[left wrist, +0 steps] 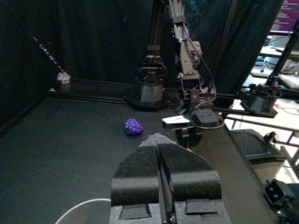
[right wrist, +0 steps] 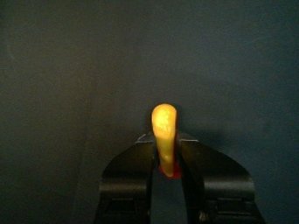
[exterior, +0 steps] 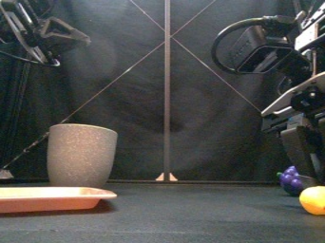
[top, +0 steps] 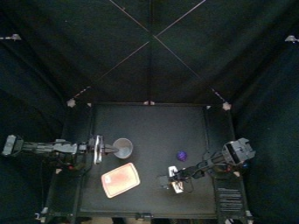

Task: Pick the shrimp then place it in the grey bowl
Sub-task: Place shrimp in the grey bowl

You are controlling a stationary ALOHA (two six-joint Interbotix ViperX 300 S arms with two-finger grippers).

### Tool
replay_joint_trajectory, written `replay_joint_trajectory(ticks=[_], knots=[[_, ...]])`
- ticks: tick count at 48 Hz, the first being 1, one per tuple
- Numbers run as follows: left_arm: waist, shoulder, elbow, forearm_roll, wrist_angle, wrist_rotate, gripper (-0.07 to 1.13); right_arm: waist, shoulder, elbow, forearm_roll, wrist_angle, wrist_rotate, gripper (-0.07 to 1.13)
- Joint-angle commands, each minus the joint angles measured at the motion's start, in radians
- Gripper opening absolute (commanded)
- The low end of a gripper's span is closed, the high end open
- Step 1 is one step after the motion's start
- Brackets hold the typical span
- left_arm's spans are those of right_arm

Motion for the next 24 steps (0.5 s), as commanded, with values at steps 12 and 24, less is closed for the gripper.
replay_joint_trajectory(ticks=[12,24], knots=[[0.000,0.003,-0.011,0.000,-0.011,0.002,0.26,-0.018,-0.061,-0.084,-0.011,-0.048,-0.003,0.48],[0.006,0.003,0.005,0.000,-0.011,0.000,0.26,-0.178,-0.095,-0.186,-0.035,-0.179,-0.006,0.48]])
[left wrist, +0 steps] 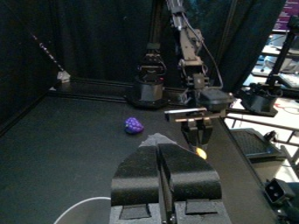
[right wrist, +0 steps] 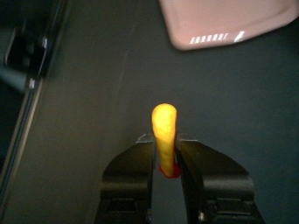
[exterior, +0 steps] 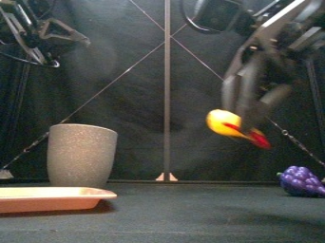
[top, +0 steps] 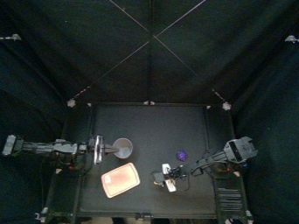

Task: Pick the shrimp then place it in the grey bowl
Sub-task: Place shrimp in the grey bowl

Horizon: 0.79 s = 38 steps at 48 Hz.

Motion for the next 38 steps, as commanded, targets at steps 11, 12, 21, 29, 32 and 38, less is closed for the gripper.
replay_joint_trajectory(ticks=[11,12,21,29,32,38], knots=[[0.015,0.003,-0.002,0.002,-0.009,0.003,0.26,-0.224,0.025,-0.126,-0.110,-0.333,-0.005,0.48],[0.015,0.003,-0.002,0.002,-0.009,0.003,0.26,-0.235,0.032,-0.133,-0.117,-0.353,-0.005,0.48],[0.015,0.003,-0.002,0.002,-0.009,0.003,0.26,-0.304,0.124,-0.238,-0.147,-0.463,-0.006,0.48],[0.015,0.003,-0.002,0.000,-0.015,0.003,0.26,-0.334,0.212,-0.336,-0.155,-0.477,-0.006,0.48],[0.015,0.003,0.000,0.000,-0.018,0.003,0.26,-0.337,0.236,-0.364,-0.155,-0.477,-0.006,0.48],[0.015,0.003,0.003,0.000,-0.018,0.003,0.26,-0.339,0.272,-0.407,-0.155,-0.479,-0.005,0.50]])
